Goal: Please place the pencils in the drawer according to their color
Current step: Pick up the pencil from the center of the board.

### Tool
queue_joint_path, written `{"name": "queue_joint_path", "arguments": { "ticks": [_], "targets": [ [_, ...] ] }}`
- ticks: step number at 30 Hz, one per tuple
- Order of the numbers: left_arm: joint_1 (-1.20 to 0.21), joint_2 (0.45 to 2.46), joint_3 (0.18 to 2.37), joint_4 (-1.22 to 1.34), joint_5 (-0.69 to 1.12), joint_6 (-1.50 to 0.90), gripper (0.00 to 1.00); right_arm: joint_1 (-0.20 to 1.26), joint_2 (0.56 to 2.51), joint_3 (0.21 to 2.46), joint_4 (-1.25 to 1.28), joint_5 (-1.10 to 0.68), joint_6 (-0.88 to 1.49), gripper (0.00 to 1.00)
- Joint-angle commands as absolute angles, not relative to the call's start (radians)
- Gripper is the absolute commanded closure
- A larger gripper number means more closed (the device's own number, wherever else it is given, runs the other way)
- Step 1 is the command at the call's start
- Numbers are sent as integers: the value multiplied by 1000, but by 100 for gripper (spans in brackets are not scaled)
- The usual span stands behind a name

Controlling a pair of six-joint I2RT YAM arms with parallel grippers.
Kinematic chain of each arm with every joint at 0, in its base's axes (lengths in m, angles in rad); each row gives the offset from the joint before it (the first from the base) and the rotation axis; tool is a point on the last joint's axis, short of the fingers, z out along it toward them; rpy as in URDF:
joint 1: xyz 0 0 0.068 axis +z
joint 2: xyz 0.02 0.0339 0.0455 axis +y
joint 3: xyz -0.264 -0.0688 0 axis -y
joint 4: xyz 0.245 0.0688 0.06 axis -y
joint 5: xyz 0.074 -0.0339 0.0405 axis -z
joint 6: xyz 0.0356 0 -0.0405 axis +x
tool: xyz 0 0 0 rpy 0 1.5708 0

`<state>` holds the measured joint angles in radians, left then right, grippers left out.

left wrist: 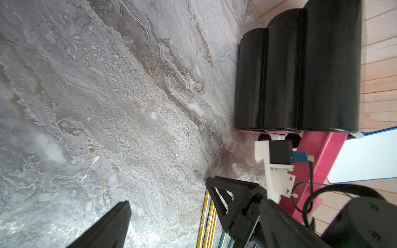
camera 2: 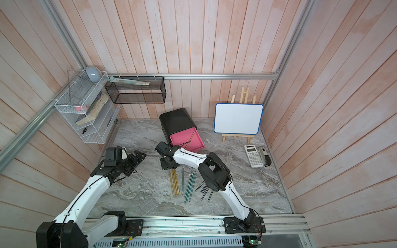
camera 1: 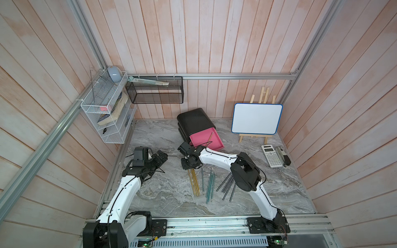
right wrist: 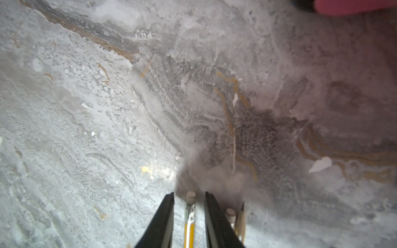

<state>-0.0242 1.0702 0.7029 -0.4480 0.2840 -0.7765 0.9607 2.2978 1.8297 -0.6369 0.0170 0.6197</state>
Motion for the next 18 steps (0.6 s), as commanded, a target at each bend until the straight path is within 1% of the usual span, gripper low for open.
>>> {"name": "queue_joint_path", "arguments": {
  "ticks": [1, 8, 18],
  "targets": [
    [-18, 1055, 689, -422, 299, -785, 0, 968, 2342, 1832, -674, 21, 611, 71],
    [-18, 1055, 687, -417, 302, -787, 0, 982, 2360, 1835, -690, 28, 601, 74],
    [-18, 1049, 689, -411, 308, -793, 1, 997, 2379, 1840, -700, 41, 600, 84]
  ]
}}
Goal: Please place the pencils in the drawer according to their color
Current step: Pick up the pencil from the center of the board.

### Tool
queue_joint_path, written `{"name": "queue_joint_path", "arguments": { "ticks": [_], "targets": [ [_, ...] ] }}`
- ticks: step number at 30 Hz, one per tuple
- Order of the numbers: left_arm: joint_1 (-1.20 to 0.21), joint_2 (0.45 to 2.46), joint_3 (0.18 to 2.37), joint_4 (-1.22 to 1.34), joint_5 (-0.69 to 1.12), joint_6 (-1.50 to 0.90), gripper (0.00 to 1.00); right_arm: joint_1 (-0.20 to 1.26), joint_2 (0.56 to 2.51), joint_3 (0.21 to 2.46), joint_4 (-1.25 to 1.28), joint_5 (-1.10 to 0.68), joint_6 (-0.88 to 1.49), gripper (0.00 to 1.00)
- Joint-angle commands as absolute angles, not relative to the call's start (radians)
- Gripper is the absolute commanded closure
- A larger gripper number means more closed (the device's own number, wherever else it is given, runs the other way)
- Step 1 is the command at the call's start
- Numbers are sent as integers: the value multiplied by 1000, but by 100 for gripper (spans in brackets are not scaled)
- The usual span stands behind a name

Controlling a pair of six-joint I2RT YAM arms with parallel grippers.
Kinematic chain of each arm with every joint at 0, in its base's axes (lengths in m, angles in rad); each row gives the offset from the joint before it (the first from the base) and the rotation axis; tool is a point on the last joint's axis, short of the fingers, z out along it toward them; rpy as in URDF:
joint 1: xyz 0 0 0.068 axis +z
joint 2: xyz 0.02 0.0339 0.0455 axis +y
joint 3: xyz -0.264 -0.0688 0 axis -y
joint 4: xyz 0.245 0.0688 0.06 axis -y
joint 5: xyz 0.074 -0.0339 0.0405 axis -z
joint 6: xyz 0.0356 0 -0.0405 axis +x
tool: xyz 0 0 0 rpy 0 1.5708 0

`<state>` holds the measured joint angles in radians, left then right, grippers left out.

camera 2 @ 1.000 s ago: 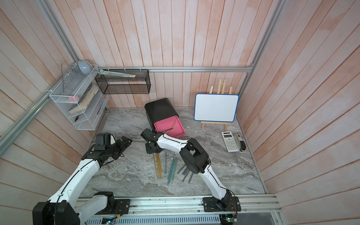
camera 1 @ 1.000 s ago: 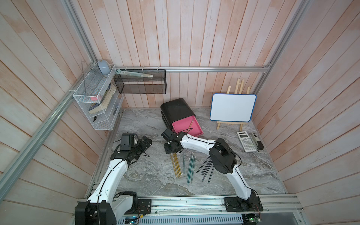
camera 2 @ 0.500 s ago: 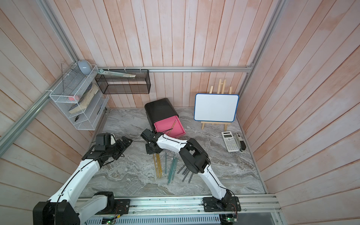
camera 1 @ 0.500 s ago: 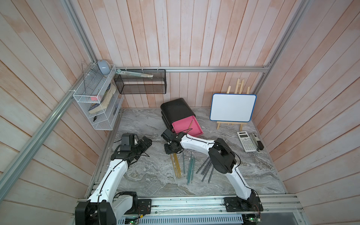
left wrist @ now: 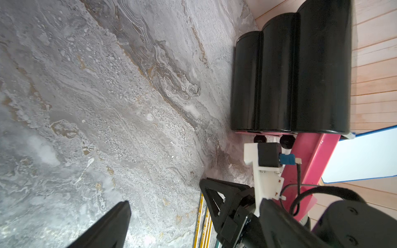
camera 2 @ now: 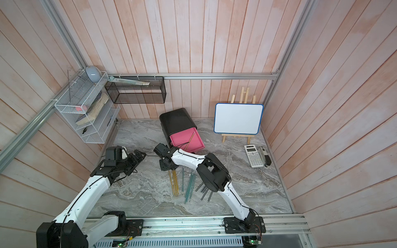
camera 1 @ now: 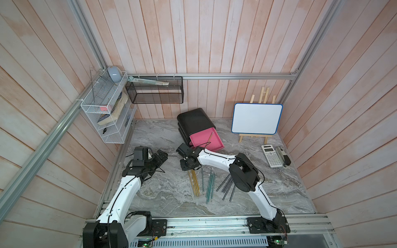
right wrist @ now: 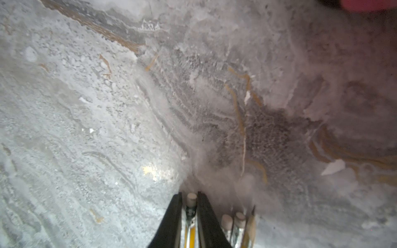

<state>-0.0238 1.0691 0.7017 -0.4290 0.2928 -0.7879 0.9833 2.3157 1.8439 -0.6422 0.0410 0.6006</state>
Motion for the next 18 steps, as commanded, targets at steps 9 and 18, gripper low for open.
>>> {"name": "queue_joint_path", "arguments": {
  "ticks": [9, 18],
  "targets": [
    [-17, 1042, 688, -413, 309, -797, 0, 1008, 2378, 1839, -690, 26, 607, 97],
    [-17, 1040, 692, -419, 309, -797, 0, 1009, 2345, 1862, -651, -61, 625, 100]
  ]
}}
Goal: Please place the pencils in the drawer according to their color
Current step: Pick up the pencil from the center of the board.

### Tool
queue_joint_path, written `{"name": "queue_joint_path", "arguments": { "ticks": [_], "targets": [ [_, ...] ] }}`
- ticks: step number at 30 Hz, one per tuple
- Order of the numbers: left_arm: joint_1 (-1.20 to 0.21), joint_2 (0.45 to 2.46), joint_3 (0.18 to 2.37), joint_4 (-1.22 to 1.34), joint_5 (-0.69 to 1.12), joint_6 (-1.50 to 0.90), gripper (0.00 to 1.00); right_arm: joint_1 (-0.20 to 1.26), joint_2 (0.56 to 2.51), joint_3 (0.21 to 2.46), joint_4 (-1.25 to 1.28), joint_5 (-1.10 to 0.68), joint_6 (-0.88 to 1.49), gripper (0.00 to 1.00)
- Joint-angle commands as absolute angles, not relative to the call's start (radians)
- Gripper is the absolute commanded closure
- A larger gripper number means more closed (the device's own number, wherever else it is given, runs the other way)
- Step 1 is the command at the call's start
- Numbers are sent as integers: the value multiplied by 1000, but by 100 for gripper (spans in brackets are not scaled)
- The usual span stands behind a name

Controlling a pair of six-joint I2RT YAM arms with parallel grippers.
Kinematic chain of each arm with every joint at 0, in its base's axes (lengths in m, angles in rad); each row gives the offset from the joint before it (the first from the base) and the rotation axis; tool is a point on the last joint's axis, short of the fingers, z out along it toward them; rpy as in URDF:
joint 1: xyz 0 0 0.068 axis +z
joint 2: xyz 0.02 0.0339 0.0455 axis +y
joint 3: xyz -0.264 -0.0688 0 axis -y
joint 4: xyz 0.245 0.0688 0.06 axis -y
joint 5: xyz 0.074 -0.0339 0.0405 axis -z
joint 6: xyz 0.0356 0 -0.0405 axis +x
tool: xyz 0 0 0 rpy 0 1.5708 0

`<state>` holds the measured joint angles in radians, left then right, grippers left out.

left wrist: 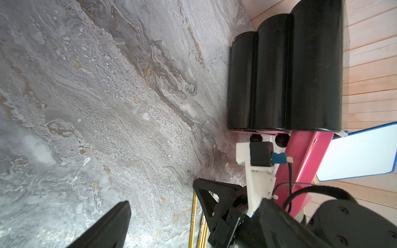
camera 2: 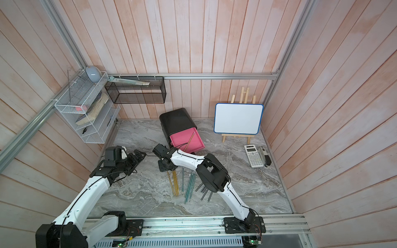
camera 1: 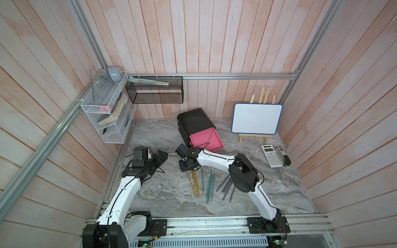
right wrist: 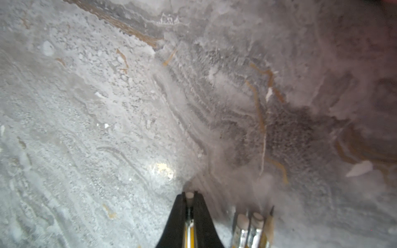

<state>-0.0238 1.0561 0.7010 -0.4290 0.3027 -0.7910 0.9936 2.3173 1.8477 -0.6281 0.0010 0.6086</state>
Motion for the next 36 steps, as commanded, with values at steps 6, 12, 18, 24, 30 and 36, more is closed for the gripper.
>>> {"name": "queue_joint_path", "arguments": {
  "ticks": [6, 12, 18, 24, 30, 36],
  "targets": [
    [-18, 1033, 708, -426, 316, -779, 1, 1009, 2294, 1887, -622, -102, 638, 100],
    [-18, 1015, 707, -441, 341, -770, 0, 1007, 2239, 1892, -592, -120, 649, 100],
    [-26, 988, 695, -461, 365, -771, 1, 993, 2189, 1896, -565, -130, 658, 100],
    [-48, 970, 694, -456, 383, -800, 0, 967, 2133, 1900, -540, -145, 671, 100],
    [-98, 973, 741, -452, 360, -828, 1, 922, 2072, 1893, -514, -164, 693, 100],
    [-149, 1012, 803, -432, 342, -854, 1, 844, 1995, 1842, -459, -191, 732, 100]
  ]
}}
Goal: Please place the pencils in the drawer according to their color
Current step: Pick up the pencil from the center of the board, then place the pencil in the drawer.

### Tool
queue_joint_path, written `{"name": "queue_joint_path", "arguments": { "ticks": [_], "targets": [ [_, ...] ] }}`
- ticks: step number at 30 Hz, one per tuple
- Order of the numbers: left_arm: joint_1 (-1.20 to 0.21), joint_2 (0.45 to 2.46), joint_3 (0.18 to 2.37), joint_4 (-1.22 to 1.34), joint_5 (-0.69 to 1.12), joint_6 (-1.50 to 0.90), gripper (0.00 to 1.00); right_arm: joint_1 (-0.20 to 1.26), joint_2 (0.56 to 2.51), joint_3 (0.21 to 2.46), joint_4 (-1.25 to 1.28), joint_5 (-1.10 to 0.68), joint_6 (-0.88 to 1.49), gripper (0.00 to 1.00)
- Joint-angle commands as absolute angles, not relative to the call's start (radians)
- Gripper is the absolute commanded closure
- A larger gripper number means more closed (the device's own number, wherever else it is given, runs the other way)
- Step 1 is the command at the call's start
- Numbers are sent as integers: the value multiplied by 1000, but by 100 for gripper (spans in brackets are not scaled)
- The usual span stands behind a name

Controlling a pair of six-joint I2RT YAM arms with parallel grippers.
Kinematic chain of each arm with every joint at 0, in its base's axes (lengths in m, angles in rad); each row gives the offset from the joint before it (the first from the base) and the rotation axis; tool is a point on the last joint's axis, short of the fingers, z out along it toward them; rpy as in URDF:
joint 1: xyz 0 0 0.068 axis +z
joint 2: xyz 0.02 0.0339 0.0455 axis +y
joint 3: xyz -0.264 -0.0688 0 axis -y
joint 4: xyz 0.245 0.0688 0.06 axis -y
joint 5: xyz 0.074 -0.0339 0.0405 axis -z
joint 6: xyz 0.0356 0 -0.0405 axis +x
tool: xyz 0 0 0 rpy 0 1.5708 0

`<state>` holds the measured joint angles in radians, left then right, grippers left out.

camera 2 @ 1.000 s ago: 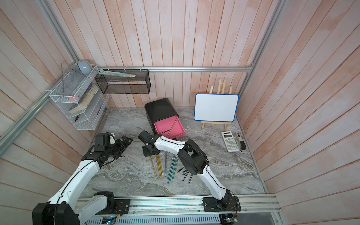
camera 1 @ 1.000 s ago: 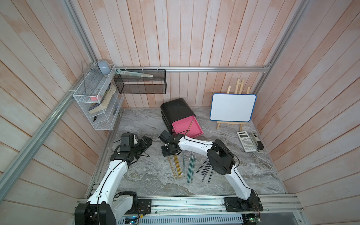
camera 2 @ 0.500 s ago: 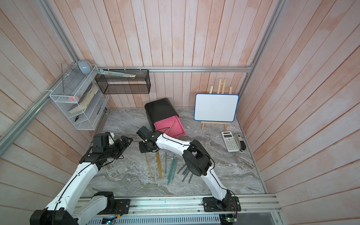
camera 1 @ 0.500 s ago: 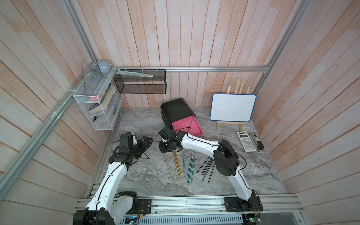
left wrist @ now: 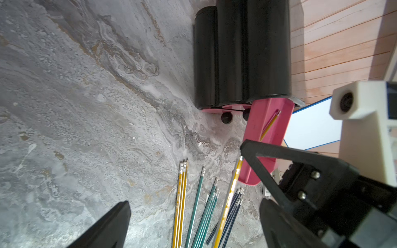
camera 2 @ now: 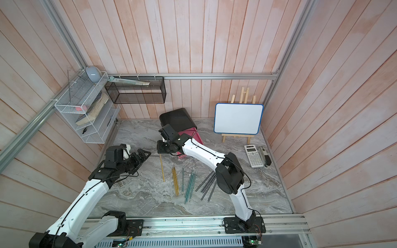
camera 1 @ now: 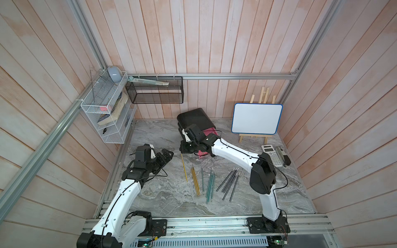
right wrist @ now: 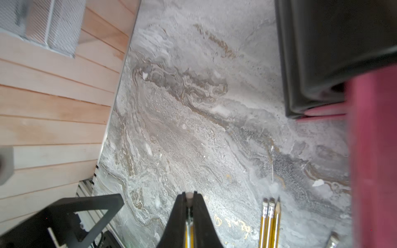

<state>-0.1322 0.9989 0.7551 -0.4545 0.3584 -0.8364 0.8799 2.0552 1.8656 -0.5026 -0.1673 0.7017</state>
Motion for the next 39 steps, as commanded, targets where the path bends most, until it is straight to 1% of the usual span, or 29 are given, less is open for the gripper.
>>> {"name": "queue_joint_path", "arguments": {
  "ticks": [1, 15, 22, 28, 33, 39],
  "targets": [
    [-157, 1022, 814, -429, 338, -857, 0, 829, 1979, 1826, -444, -199, 742, 100],
    [-297, 1201, 987, -374, 280, -868, 0, 635, 1816, 1601, -246, -242, 867, 100],
    [-366, 1290, 1059, -349, 243, -882, 1, 544, 1770, 1506, -165, -214, 903, 100],
    [-399, 1347, 1103, -345, 229, -879, 1, 474, 1750, 1459, -119, -172, 917, 100],
    [-412, 1384, 1130, -344, 225, -878, 0, 445, 1750, 1435, -77, -114, 930, 100],
    [-430, 1411, 1156, -345, 219, -874, 1, 445, 1775, 1431, -14, -74, 930, 100]
  ]
}}
